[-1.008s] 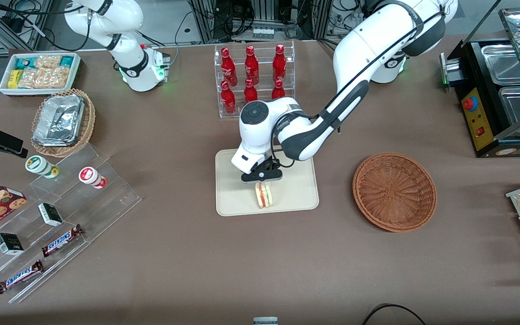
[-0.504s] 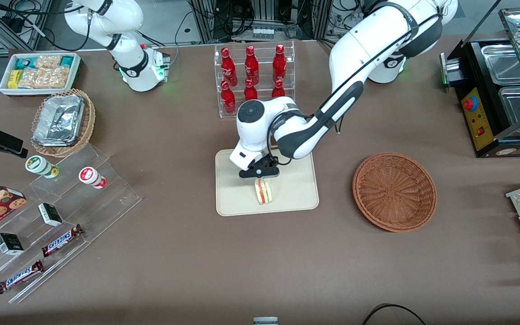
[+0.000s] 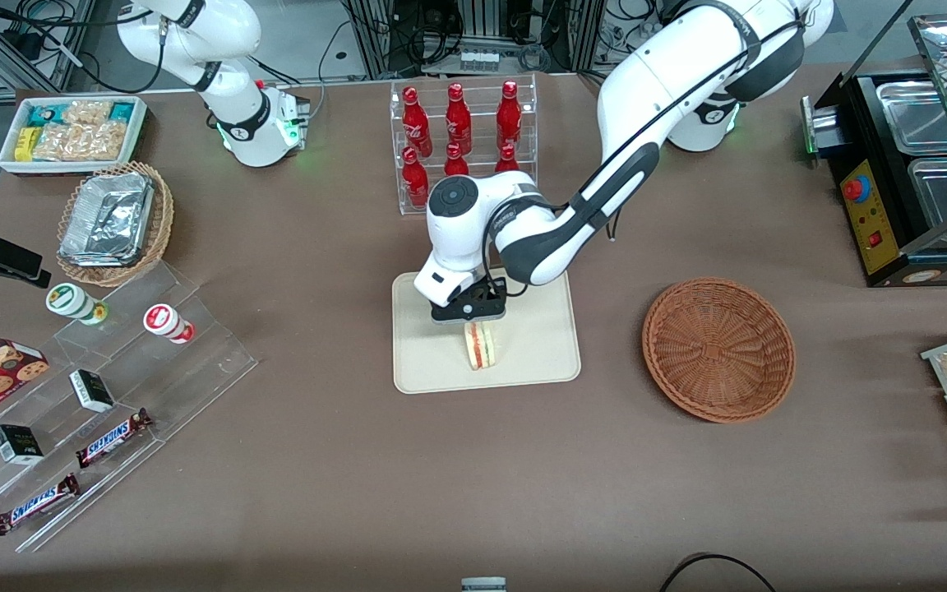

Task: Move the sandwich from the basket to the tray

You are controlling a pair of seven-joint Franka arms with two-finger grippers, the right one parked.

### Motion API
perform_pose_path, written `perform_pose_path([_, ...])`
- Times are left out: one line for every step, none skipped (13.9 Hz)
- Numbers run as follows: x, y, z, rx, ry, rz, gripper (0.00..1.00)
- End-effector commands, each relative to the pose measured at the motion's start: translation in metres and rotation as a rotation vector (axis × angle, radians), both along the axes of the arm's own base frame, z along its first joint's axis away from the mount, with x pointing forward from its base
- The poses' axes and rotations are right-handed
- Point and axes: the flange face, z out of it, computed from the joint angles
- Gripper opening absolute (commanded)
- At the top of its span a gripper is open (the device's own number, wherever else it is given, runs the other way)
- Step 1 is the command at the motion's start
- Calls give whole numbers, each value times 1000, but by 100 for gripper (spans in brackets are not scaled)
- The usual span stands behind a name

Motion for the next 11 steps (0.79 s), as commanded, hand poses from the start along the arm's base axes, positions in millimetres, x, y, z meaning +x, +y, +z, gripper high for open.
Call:
perform_pose_path([7, 8, 67, 43, -68, 53, 100])
perform_pose_path([11, 12, 93, 47, -78, 79, 100])
perform_pose_path([14, 17, 122, 28, -78, 115, 100])
perform_pose_path([18, 24, 149, 8, -77, 149, 100])
perform_pose_path([27, 42, 172, 12, -82, 188, 100])
perform_pose_path([41, 70, 199, 21, -91, 243, 100])
perform_pose_path([50, 97, 230, 9, -86, 293, 100])
perform_pose_path([57, 124, 259, -21, -64, 332, 100])
perform_pose_path([62, 147, 281, -36, -54, 324, 100])
perform_pose_path([65, 170, 295, -27, -25, 296, 100])
perform_pose_path([64, 189, 308, -16, 6, 271, 100])
